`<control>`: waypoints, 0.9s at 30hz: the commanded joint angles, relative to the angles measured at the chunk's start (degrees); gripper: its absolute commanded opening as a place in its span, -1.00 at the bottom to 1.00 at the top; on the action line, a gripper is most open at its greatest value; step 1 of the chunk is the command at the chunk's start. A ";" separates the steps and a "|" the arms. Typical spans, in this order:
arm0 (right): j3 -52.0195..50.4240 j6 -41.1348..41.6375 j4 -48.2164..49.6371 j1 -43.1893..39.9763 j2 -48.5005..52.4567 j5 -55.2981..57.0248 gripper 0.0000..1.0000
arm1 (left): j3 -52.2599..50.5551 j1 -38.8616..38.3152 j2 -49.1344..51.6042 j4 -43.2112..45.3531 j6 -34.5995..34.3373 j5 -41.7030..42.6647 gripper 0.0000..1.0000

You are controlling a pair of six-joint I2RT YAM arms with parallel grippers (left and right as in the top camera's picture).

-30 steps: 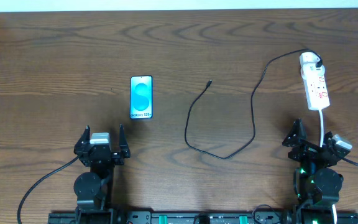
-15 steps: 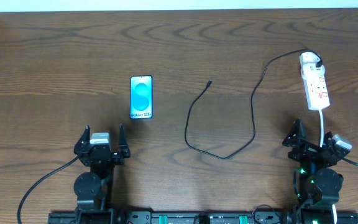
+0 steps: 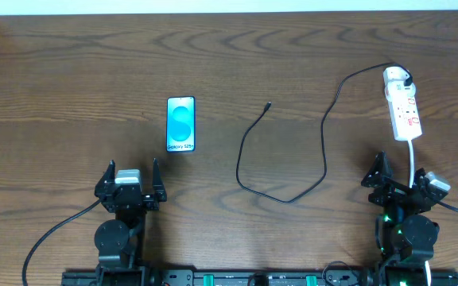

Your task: Plug charger to phone and switch on socket

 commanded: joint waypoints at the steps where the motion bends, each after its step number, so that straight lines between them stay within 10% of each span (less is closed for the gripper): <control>1: -0.09 -0.33 -0.20 0.35 -0.35 0.09 0.98 | -1.92 -0.11 -0.04 -0.63 0.57 -1.38 0.77; 27: -0.09 -0.31 0.33 0.35 -0.35 1.05 0.99 | -1.92 -0.04 -0.04 -0.55 0.57 -1.57 0.77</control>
